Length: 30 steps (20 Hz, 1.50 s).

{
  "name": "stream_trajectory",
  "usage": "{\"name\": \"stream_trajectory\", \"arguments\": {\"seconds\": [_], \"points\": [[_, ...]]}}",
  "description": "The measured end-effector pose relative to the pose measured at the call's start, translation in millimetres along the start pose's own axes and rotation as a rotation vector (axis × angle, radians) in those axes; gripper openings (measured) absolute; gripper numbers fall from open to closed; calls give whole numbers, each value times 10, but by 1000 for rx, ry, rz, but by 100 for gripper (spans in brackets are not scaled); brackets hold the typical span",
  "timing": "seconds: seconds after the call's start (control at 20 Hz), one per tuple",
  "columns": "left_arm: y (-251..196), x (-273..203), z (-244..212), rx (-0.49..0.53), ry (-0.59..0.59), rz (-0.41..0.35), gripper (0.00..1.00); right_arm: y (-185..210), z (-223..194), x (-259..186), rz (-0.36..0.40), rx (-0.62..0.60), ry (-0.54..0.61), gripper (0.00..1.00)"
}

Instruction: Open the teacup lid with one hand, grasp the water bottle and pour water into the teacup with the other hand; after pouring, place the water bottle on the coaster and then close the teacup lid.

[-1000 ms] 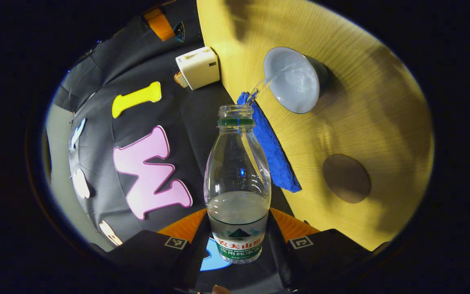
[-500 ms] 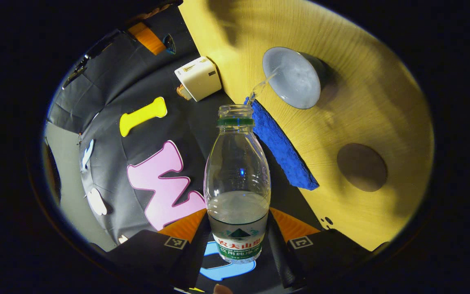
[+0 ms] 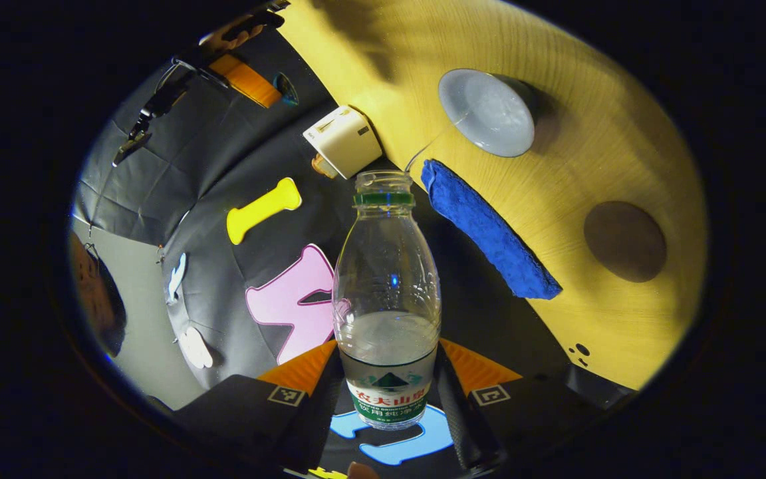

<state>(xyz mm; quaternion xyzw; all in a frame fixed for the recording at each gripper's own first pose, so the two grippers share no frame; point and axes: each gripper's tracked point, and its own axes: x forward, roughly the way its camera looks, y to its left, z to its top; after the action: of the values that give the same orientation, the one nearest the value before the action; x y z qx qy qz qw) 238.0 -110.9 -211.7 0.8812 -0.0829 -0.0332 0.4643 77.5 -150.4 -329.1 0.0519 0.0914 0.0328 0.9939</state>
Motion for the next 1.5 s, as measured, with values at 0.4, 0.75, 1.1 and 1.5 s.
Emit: {"name": "stream_trajectory", "arguments": {"seconds": [0.4, 0.75, 1.1, 1.5], "points": [[-509, -10, 117, -326, 35, -177, 75, 43, -26, 9, -6, 6, 7, 36], [-807, -304, 517, -1246, 110, -347, 75, 208, -65, 31, -7, 6, 24, 36], [-585, -293, 342, -1932, 136, -238, 75, 408, -22, 89, -6, 17, 19, 30], [-575, -469, 320, -2292, 182, -184, 75, 562, 29, 136, -2, 30, 19, 35]]}}
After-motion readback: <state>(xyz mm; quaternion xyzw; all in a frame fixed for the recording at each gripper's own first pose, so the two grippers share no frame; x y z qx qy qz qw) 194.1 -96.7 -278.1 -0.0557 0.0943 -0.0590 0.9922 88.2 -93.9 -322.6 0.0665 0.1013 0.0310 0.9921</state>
